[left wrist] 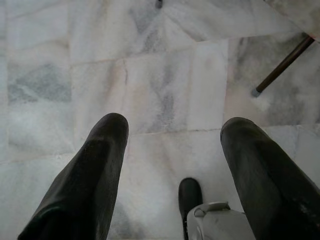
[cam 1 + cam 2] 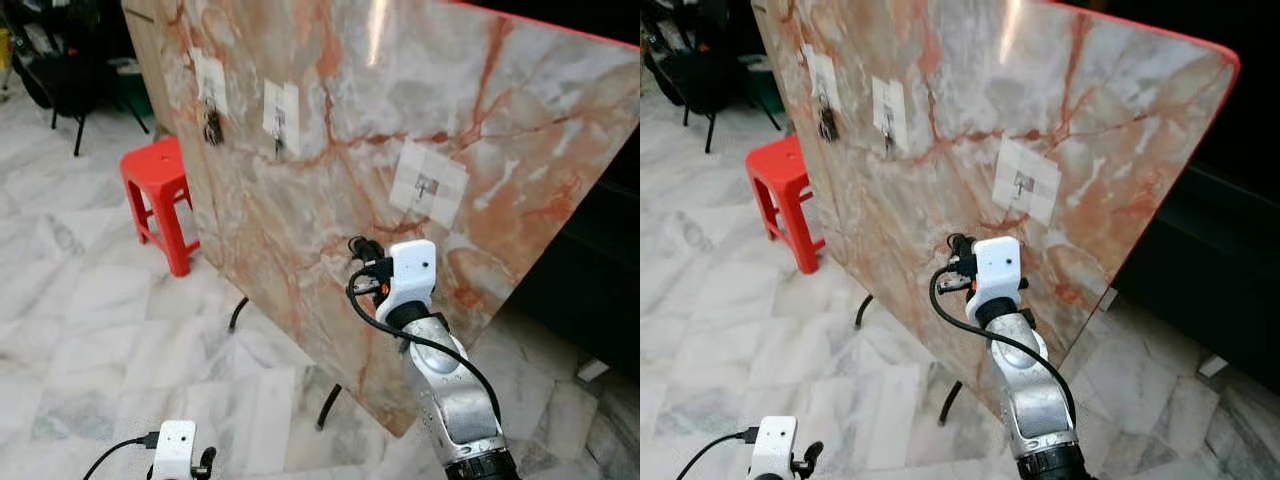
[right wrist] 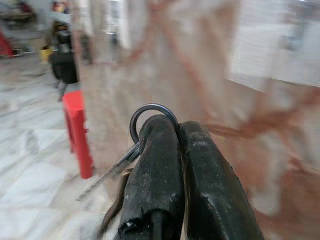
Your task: Hang keys on a hook
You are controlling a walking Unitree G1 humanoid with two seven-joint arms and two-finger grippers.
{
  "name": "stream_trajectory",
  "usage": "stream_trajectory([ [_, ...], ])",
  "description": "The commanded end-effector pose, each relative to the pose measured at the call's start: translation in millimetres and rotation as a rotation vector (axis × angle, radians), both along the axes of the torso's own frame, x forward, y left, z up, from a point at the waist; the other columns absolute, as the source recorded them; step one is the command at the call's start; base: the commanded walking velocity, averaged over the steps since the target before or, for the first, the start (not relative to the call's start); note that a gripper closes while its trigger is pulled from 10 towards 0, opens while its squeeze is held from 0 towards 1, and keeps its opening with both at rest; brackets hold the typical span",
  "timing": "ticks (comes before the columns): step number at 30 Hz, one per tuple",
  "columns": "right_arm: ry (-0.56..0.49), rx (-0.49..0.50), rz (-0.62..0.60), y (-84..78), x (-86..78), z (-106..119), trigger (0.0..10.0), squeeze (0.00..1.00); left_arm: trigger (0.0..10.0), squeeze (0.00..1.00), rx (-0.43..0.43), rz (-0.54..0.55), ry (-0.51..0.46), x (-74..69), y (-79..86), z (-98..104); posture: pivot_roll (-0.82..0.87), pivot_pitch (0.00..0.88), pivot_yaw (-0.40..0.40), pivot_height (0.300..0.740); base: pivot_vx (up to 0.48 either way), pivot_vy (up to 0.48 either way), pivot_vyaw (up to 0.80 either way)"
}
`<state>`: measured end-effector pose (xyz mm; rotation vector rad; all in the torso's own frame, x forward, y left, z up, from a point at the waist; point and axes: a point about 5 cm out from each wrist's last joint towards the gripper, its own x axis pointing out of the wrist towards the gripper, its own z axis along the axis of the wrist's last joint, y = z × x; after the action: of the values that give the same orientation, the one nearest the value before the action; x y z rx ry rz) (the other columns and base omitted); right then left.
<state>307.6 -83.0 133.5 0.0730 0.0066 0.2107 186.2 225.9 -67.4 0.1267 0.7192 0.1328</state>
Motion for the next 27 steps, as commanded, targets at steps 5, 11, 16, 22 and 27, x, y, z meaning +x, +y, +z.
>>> stream_trajectory([
  [5, 0.053, 0.023, -0.127, -17.2, 8.5, -3, 10.0, 0.00, 10.0, 0.00, -0.006, -0.005, 0.030, -6.6, -0.6, -4, 0.00, 0.006, -0.047, 0.732, 0.000, 0.000, -0.17],
  [11, 0.031, 0.030, -0.122, -13.6, 9.5, 1, 10.0, 0.00, 10.0, 0.00, -0.004, -0.006, 0.029, -7.0, -0.9, -4, 0.00, 0.003, -0.046, 0.732, 0.000, 0.000, 0.00],
  [16, 0.021, 0.030, -0.134, -12.8, 9.9, 3, 10.0, 0.00, 10.0, 0.00, -0.004, -0.005, 0.027, -7.3, -0.7, -4, 0.00, 0.011, -0.046, 0.732, 0.000, 0.000, 0.00],
  [22, -0.021, 0.030, -0.206, -19.8, 10.5, 10, 10.0, 0.00, 10.0, 0.00, -0.003, -0.005, 0.029, -7.2, -0.8, -4, 0.00, 0.019, -0.044, 0.732, 0.000, 0.000, 0.00],
  [27, -0.061, 0.009, -0.270, -24.2, 14.1, 21, 10.0, 0.00, 10.0, 0.00, -0.004, -0.008, 0.026, -5.0, -2.3, -4, 0.00, 0.022, -0.043, 0.732, 0.000, 0.000, 0.00],
])
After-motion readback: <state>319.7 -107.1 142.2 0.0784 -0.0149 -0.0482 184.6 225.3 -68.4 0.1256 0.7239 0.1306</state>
